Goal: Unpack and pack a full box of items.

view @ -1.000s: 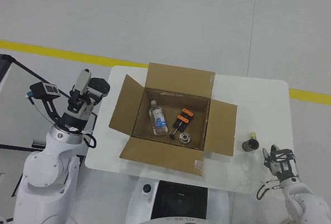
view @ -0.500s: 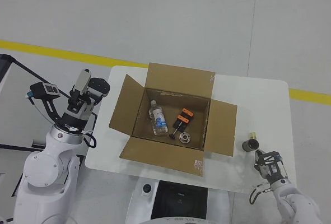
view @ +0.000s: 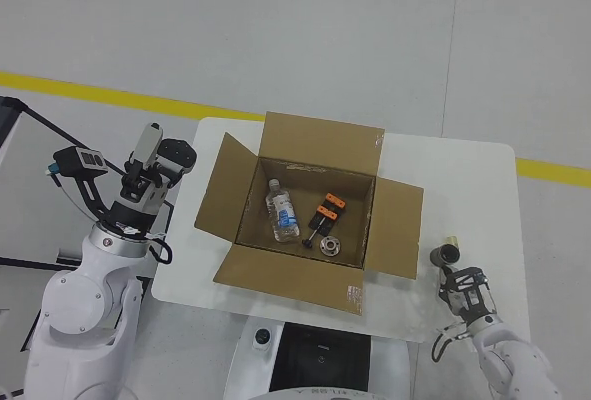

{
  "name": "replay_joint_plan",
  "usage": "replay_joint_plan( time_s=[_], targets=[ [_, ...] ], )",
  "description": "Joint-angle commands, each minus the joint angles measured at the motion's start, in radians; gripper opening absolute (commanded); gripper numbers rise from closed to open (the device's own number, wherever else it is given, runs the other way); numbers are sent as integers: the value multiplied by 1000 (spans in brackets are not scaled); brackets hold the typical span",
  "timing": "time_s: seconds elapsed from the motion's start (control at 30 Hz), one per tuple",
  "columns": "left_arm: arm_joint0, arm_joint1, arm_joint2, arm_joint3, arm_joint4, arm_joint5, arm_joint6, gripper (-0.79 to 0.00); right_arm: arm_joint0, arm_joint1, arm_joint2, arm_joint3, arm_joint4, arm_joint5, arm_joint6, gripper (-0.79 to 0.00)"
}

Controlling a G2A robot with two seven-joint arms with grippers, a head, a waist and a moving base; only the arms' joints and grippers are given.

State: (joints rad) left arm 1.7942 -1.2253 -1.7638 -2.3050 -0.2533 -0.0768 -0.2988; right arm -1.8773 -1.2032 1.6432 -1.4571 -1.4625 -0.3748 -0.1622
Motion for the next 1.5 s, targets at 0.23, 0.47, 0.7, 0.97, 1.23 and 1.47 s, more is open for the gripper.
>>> replay_joint_plan(
  time_s=[0.23, 0.47, 0.7, 0.97, 1.23, 1.47],
  targets=[
    [0, 0, 0, 0, 0, 0, 0, 0, 23, -4, -30, -3, -4, 62, -20, -785],
    [0, 0, 0, 0, 0, 0, 0, 0, 79, -8, -50, 38, 12, 90, -32, -785],
    [0, 0, 0, 0, 0, 0, 0, 0, 73, -7, -51, 46, 24, 92, -63, -785],
    [0, 0, 0, 0, 0, 0, 0, 0, 2, 3, 20, 15, 57, 75, -104, -779],
    [0, 0, 0, 0, 0, 0, 0, 0, 14, 8, 93, 50, 174, 63, -93, -634],
    [0, 0, 0, 0, 0, 0, 0, 0, 73, 1, 45, 86, 187, 87, -24, -551]
  ],
)
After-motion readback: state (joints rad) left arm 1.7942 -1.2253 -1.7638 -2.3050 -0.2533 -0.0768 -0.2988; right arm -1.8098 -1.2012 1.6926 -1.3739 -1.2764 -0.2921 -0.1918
